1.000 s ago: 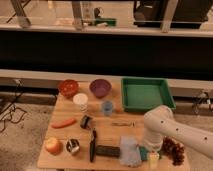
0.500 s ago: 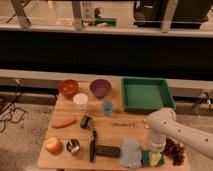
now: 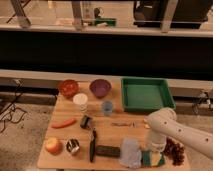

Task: Place sponge in red bowl

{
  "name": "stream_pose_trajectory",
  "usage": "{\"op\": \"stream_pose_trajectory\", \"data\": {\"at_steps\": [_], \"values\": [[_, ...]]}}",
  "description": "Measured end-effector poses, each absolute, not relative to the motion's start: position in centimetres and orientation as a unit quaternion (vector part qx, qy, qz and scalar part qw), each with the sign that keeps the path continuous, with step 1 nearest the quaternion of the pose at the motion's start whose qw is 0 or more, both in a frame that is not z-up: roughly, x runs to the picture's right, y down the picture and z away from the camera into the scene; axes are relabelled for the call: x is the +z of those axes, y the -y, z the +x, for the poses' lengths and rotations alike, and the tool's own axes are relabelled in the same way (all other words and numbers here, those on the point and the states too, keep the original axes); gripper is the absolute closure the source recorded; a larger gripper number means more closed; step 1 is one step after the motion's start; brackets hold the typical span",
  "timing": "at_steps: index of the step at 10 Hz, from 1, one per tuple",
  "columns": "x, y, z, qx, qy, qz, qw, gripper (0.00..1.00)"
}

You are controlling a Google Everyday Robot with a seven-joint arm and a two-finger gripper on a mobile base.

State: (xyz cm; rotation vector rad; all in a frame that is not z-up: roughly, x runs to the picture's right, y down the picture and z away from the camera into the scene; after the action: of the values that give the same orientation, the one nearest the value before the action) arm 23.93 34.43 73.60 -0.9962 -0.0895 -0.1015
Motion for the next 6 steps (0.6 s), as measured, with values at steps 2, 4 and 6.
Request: {"op": "stream_pose_trajectory", "data": {"at_steps": [2,4,6], "values": [[73.0,-34.0,23.8,-0.046,0.054,-0.473,0.878,0.87],[71.5,-31.9,23.4,-0.041,0.073,-0.457,0.885,0.87],[70.1,-30.0,23.1,-0.035,0.09,-0.447,0.89,0.87]]}}
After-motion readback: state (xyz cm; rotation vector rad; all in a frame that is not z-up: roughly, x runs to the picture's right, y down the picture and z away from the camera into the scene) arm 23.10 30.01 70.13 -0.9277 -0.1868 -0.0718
